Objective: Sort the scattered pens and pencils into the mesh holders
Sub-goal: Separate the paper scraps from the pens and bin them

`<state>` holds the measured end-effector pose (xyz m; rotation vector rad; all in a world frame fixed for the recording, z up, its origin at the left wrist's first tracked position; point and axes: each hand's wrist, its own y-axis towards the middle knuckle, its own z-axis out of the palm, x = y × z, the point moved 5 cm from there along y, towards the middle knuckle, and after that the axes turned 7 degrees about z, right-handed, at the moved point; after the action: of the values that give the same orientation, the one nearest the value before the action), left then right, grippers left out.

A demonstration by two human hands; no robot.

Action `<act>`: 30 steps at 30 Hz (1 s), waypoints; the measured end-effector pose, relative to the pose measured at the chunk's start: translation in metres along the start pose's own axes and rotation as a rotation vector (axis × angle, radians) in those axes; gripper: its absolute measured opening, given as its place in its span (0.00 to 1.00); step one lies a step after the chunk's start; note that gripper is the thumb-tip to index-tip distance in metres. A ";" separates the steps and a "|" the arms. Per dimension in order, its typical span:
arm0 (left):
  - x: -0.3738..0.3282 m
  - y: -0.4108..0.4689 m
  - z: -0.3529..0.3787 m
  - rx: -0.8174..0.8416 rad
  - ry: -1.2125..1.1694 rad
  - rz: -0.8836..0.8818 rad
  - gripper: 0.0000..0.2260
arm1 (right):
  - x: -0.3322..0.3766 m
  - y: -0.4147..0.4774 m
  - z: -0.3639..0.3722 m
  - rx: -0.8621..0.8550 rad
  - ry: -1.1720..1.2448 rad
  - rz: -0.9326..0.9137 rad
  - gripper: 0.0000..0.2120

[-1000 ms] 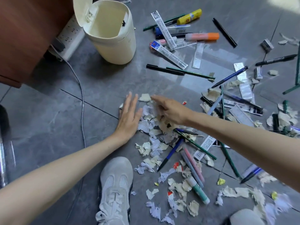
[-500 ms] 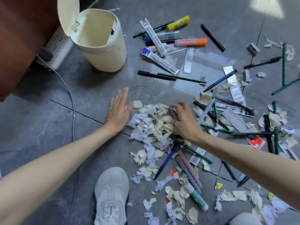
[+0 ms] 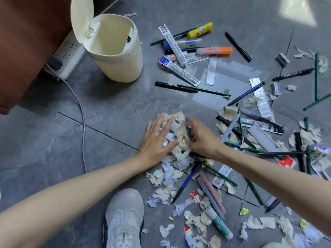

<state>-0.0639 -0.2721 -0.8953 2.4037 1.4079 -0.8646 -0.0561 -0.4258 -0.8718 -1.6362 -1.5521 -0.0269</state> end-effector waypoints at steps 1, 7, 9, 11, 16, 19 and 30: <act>-0.007 0.008 0.003 -0.056 -0.046 -0.042 0.32 | 0.006 0.001 0.005 -0.029 0.015 -0.019 0.37; -0.029 0.030 0.002 -0.361 -0.553 -0.292 0.18 | 0.028 0.006 0.012 -0.134 0.563 0.030 0.13; -0.027 0.033 -0.007 -0.417 -0.633 -0.368 0.10 | 0.031 0.006 0.008 -0.151 0.652 0.074 0.10; -0.027 0.038 -0.019 -0.479 -0.691 -0.413 0.04 | 0.039 0.005 0.001 -0.154 0.751 0.088 0.11; -0.031 0.058 -0.068 -0.645 -0.841 -0.481 0.09 | 0.075 0.007 -0.031 -0.039 1.058 0.047 0.12; -0.029 0.075 -0.101 -0.742 -0.983 -0.525 0.07 | 0.098 0.013 -0.051 0.037 1.136 0.030 0.11; -0.001 0.127 -0.196 -0.698 -1.117 -0.578 0.07 | 0.194 0.047 -0.115 -0.052 0.721 -0.232 0.14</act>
<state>0.1171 -0.2466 -0.7505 0.7273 1.4769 -1.2433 0.0863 -0.3295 -0.7184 -1.2653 -1.1606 -0.7075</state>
